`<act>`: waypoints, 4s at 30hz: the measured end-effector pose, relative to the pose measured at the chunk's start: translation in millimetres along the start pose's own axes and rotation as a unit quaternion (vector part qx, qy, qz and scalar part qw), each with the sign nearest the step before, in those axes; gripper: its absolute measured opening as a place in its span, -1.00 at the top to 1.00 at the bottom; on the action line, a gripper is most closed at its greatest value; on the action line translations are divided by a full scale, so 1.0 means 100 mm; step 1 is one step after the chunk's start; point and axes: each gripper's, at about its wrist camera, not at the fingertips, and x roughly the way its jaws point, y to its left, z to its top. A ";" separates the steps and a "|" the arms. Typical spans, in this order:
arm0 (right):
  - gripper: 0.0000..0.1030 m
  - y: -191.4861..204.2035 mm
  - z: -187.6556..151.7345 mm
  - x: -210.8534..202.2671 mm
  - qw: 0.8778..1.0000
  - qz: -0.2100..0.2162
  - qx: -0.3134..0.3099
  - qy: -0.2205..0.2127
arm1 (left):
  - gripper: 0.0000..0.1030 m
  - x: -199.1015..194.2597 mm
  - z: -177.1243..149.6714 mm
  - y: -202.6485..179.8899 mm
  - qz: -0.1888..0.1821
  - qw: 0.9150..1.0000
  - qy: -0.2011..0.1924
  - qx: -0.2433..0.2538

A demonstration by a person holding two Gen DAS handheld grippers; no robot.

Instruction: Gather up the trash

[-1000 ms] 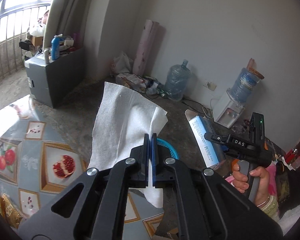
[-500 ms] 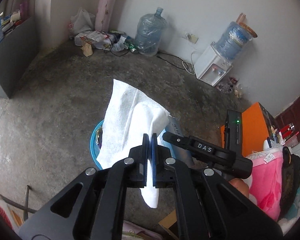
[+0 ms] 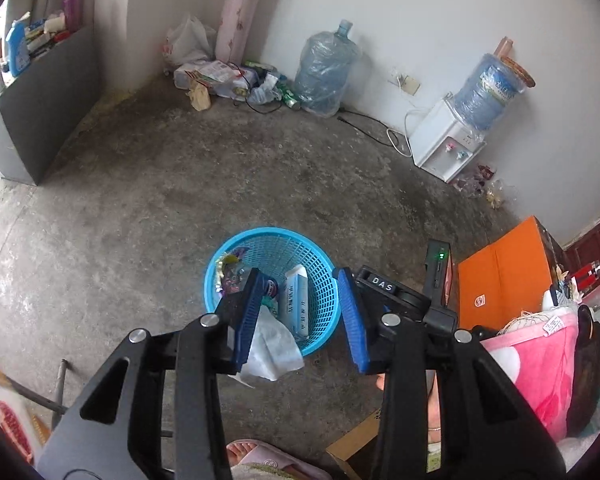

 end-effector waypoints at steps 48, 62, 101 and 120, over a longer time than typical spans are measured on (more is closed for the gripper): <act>0.95 0.67 0.13 0.20 0.976 -0.162 -0.147 -0.014 | -0.16 -2.73 -2.00 1.50 0.156 0.944 -0.174 -0.235; 0.06 0.81 -0.10 0.52 0.976 -0.140 -0.166 0.011 | -0.16 -2.76 -2.07 1.60 0.173 0.936 -0.175 -0.251; 0.01 3.39 -3.76 -0.91 0.778 0.168 -0.538 0.276 | 0.20 -3.86 -3.48 2.41 0.240 0.849 -0.276 -0.380; 0.25 3.55 -4.42 -0.21 0.761 0.130 -0.525 0.359 | 0.82 -3.07 -3.27 2.90 0.168 0.885 -0.204 -0.384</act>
